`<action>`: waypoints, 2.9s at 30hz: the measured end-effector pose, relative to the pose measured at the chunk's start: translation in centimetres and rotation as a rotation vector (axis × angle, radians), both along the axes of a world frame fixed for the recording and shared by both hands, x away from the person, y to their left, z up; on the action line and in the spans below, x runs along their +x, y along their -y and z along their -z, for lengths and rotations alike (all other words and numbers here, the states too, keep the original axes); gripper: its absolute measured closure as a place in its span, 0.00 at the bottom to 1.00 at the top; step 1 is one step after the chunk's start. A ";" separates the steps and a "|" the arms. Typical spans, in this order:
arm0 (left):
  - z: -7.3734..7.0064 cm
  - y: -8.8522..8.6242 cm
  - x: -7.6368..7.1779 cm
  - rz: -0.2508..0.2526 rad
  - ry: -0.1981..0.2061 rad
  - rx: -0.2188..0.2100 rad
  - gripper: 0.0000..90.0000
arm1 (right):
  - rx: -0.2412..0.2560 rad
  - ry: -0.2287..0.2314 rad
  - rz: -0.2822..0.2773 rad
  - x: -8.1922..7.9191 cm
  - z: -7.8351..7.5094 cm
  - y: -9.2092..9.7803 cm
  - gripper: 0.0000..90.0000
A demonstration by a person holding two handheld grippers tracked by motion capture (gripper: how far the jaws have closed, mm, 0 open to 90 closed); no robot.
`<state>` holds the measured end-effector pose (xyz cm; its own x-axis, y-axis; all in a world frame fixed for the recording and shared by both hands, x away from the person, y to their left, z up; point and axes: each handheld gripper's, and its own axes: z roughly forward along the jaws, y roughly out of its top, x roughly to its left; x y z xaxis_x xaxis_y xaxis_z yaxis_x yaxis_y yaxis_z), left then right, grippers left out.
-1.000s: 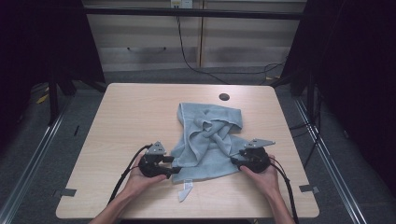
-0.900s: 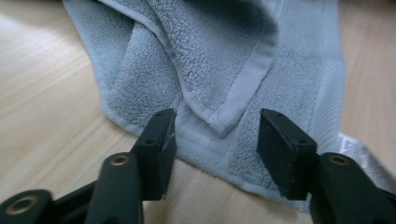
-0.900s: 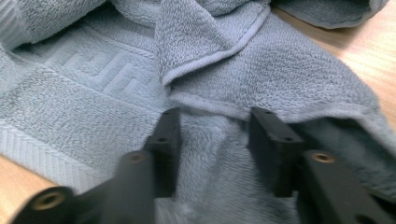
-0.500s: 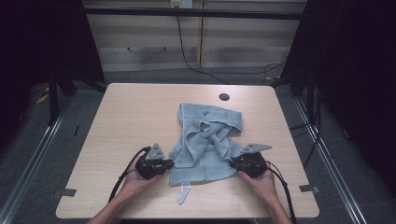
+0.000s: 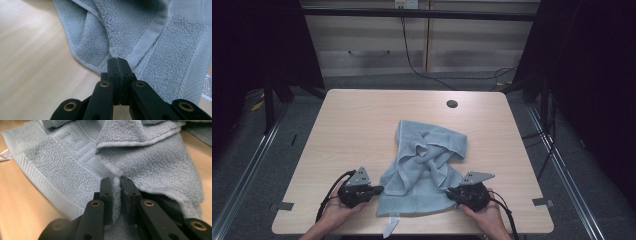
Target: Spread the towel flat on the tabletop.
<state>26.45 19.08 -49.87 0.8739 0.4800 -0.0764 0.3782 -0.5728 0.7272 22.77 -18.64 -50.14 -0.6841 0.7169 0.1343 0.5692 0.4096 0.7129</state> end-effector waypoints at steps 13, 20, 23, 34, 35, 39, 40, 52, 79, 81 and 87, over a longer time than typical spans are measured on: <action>-1.4 -1.8 -2.1 0.029 -0.044 -0.117 0.75 | 0.132 0.020 -0.088 -2.2 -2.5 -1.1 0.73; -1.0 0.4 -1.1 0.031 -0.008 -0.101 0.63 | 0.147 0.094 -0.037 2.6 -4.3 -2.3 0.69; -0.5 0.6 -0.8 0.031 -0.021 -0.095 0.57 | 0.167 0.099 -0.038 5.3 -4.2 -4.1 0.65; -0.4 0.2 -0.8 0.034 -0.038 -0.105 0.95 | 0.175 0.124 -0.032 7.5 -3.7 -7.4 0.94; -0.6 -0.1 -0.8 0.029 -0.049 -0.138 0.95 | 0.186 0.148 -0.022 7.0 -4.6 -6.5 0.95; -2.3 -1.8 -0.6 -0.003 -0.040 -0.228 0.96 | 0.187 0.209 0.020 5.8 -7.0 -3.7 0.96; -2.7 -2.2 -0.6 -0.016 -0.034 -0.249 0.96 | 0.187 0.209 0.020 5.8 -7.0 -3.7 0.96; -9.2 -7.2 -0.6 -0.089 0.075 -0.457 0.96 | 0.195 0.363 0.151 1.8 -12.7 4.4 0.96; -12.1 -5.3 15.5 -0.477 0.051 -0.462 0.62 | 0.221 0.287 0.340 16.5 -15.0 4.9 0.80; -11.4 -5.4 15.1 -0.445 0.047 -0.440 0.62 | 0.202 0.263 0.316 16.0 -13.5 4.8 0.76; -9.7 -5.1 13.2 -0.400 0.027 -0.417 0.61 | 0.206 0.246 0.273 13.9 -12.0 4.2 0.74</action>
<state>39.67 24.23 -40.19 0.6351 0.7073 -0.3104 0.4848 -0.0521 0.8731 36.71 -22.82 -38.11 -0.5020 0.8517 0.1502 0.4394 0.1016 0.8925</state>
